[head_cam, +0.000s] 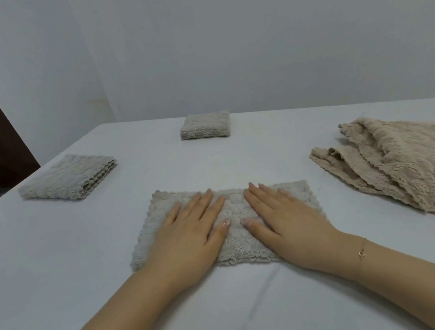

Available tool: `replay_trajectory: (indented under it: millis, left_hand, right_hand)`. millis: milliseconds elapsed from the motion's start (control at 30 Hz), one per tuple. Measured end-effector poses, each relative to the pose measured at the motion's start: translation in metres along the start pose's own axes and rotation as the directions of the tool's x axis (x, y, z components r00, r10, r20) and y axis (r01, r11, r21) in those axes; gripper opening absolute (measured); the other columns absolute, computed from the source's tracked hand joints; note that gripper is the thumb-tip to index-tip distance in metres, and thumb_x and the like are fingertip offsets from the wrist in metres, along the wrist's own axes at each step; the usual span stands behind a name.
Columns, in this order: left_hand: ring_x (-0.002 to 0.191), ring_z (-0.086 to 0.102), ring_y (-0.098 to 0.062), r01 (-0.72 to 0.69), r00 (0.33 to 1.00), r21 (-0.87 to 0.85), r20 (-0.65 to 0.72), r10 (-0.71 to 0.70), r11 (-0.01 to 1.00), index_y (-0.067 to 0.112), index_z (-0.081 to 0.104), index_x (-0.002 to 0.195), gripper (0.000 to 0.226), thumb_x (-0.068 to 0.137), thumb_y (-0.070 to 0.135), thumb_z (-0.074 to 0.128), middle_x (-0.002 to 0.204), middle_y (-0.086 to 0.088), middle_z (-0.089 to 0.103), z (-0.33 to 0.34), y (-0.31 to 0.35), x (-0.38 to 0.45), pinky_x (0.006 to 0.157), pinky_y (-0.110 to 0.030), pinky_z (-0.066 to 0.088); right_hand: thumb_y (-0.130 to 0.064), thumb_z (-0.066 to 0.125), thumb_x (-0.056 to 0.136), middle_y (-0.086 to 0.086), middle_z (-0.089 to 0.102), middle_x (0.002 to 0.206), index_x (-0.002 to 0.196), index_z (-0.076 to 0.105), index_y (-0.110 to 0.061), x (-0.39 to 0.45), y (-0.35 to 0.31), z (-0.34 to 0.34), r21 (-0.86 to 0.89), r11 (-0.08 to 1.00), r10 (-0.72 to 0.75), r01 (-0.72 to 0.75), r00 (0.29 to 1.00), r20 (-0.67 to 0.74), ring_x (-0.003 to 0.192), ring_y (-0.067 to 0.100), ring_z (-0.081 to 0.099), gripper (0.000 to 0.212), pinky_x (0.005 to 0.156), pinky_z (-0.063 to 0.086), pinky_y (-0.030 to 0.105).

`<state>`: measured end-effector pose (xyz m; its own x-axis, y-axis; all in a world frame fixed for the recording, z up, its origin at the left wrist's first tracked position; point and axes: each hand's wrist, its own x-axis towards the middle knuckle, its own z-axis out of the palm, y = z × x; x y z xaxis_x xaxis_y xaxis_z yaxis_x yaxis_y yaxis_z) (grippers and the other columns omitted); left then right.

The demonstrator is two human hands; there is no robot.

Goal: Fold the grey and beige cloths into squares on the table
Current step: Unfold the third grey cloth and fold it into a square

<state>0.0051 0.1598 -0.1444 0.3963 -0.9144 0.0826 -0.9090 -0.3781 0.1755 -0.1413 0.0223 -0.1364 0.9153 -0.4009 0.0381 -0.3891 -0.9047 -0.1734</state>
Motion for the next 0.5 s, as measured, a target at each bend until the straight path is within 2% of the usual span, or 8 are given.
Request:
replay_trajectory:
  millis: [100,167,267,500]
  left_hand:
    - [0.143,-0.013,0.002,0.064,0.998,0.005,0.003,-0.064,0.998,0.042,-0.002,0.149,0.08,0.074,0.068,-0.013,0.157,0.018,-0.01,-0.003,-0.015,-0.002,0.118,-0.03,-0.009]
    - [0.143,-0.012,0.001,0.108,0.994,0.007,0.006,-0.108,0.994,0.041,0.0,0.149,0.07,0.084,0.067,-0.005,0.158,0.017,-0.008,-0.006,-0.027,-0.003,0.118,-0.03,-0.008]
    - [0.144,-0.012,-0.003,0.168,0.986,-0.013,0.017,-0.168,0.986,0.037,0.0,0.15,0.057,0.096,0.054,0.009,0.159,0.013,-0.007,-0.011,-0.042,-0.006,0.118,-0.032,-0.008]
    - [0.145,-0.012,-0.006,0.223,0.974,0.091,0.016,-0.225,0.971,0.035,-0.001,0.151,0.059,0.095,0.055,0.004,0.159,0.012,-0.007,-0.014,-0.042,-0.011,0.117,-0.046,-0.011]
  right_hand:
    - [-0.058,0.015,0.095,-0.007,-0.009,0.16,0.152,-0.003,-0.022,-0.005,0.003,0.0,-0.016,0.999,0.035,-0.036,0.999,-0.004,0.145,0.007,-0.012,0.07,0.116,-0.012,0.025]
    - [-0.061,0.015,0.094,-0.007,-0.009,0.16,0.152,-0.003,-0.022,-0.009,0.008,-0.001,-0.02,0.997,0.067,-0.068,0.998,-0.014,0.145,0.006,-0.012,0.073,0.115,-0.012,0.024]
    - [-0.065,0.012,0.089,-0.008,-0.007,0.16,0.153,-0.002,-0.021,-0.015,0.019,-0.004,-0.022,0.995,0.092,-0.093,0.996,-0.018,0.145,0.004,-0.011,0.078,0.115,-0.011,0.022]
    - [-0.064,0.017,0.09,-0.011,-0.009,0.159,0.152,-0.003,-0.024,-0.035,0.047,-0.012,0.04,0.995,0.093,-0.093,0.996,0.003,0.143,-0.001,-0.011,0.076,0.115,-0.009,0.019]
